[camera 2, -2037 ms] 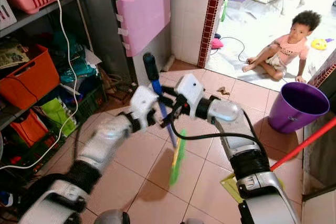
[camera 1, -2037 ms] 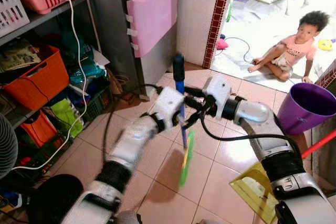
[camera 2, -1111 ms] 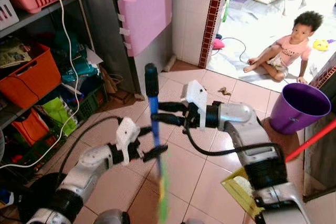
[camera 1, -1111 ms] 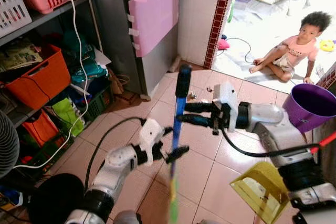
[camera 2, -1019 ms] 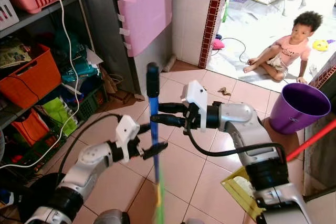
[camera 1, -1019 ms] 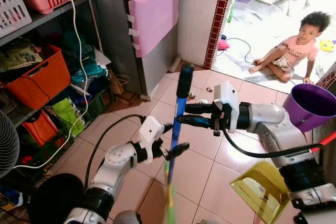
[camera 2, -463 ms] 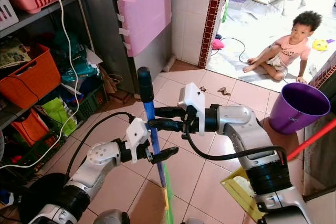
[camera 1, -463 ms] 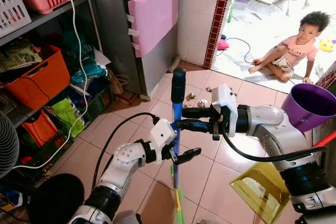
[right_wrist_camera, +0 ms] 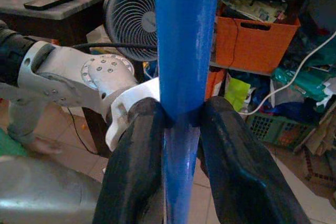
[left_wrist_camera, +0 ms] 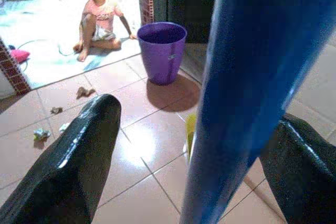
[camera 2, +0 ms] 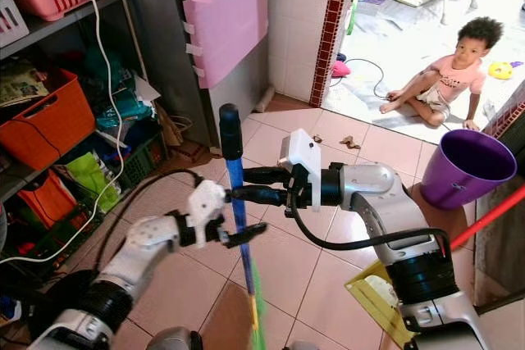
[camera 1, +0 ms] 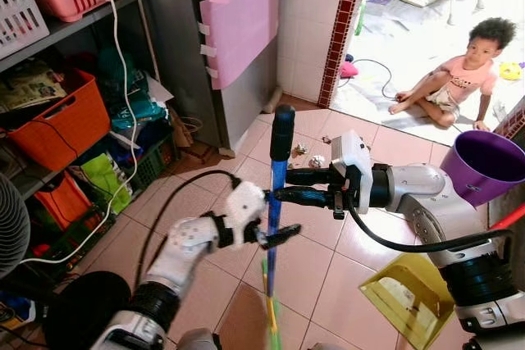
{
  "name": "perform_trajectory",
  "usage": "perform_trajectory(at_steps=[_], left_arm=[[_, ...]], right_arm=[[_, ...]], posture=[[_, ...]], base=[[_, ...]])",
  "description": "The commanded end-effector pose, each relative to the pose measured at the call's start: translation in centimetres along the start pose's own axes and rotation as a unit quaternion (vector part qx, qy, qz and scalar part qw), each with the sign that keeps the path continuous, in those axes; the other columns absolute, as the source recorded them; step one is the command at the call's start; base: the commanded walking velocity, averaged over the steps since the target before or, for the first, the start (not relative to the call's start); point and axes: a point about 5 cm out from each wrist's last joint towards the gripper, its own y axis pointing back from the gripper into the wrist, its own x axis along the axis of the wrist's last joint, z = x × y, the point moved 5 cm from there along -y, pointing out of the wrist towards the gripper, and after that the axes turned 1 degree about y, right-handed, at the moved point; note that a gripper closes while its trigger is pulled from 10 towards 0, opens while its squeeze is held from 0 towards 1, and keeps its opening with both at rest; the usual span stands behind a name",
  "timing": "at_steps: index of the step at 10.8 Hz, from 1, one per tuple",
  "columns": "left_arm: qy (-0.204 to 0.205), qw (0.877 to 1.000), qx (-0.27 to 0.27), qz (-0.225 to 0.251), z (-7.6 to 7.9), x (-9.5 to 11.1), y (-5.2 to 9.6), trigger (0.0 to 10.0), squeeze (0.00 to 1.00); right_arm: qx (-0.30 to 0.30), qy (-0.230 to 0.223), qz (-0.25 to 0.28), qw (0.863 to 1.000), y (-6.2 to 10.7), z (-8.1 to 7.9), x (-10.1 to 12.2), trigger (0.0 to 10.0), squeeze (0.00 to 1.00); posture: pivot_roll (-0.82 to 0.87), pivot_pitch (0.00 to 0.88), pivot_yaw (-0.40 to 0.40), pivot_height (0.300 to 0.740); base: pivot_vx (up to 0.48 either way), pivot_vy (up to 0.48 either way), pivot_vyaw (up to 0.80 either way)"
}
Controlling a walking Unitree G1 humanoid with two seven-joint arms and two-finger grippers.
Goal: Sweep floor
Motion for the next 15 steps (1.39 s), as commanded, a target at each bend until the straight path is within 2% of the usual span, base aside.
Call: perform_trajectory(at_steps=[1,3,4,5,6,11,15], left_arm=[[-0.014,1.0,-0.007,0.001,-0.3,0.4,0.1,10.0,0.0],[-0.019,1.0,-0.008,-0.002,-0.4,0.2,0.3,9.6,0.0],[-0.018,1.0,-0.013,-0.003,-0.2,0.1,0.2,4.0,0.0],[-0.018,1.0,-0.014,0.001,-0.1,0.1,0.1,3.5,0.0],[-0.018,1.0,-0.015,0.006,0.0,0.3,-0.3,0.0,0.0],[-0.022,0.999,-0.022,0.012,0.3,0.5,-0.9,0.0,0.0],[-0.026,1.0,-0.01,0.011,-0.5,0.4,0.0,0.0,0.0]], right_arm=[[0.008,0.019,0.017,1.0,0.0,-0.2,1.2,10.0,0.0],[0.007,0.02,0.016,1.0,-0.1,-0.1,1.1,10.0,0.0],[0.006,0.021,0.017,1.0,-0.1,0.0,1.2,10.0,0.0],[0.006,0.021,0.017,1.0,-0.1,0.0,1.3,10.0,0.0],[0.006,0.021,0.017,1.0,-0.1,0.0,1.3,10.0,0.0],[0.006,0.021,0.019,1.0,-0.1,0.0,1.4,10.0,0.0],[0.002,0.021,0.017,1.0,0.1,0.0,1.3,10.0,0.0]], posture=[[-0.09,0.0,0.024,0.74],[-0.09,0.0,0.022,0.74],[-0.09,0.0,0.024,0.74],[-0.09,0.0,0.025,0.74],[-0.09,0.0,0.023,0.74],[-0.09,0.0,0.024,0.74],[-0.1,0.0,0.025,0.74]], base=[[0.0,0.0,0.0],[0.0,0.0,0.0],[0.0,0.0,0.0],[0.0,0.0,0.0],[0.0,0.0,0.0],[0.0,0.0,0.0],[0.0,0.0,0.0]])
